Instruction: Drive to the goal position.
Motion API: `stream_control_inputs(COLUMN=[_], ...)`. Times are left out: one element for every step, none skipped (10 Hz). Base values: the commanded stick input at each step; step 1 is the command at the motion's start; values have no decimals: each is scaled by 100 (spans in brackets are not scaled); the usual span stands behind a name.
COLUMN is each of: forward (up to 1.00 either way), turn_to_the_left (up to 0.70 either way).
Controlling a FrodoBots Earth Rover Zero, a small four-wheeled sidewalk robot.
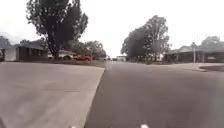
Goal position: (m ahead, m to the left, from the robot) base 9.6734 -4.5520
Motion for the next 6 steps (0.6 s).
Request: stream_control_inputs(forward=[100,100,100,100,100,100], turn_to_the_left=[0,0,0,0,3,15])
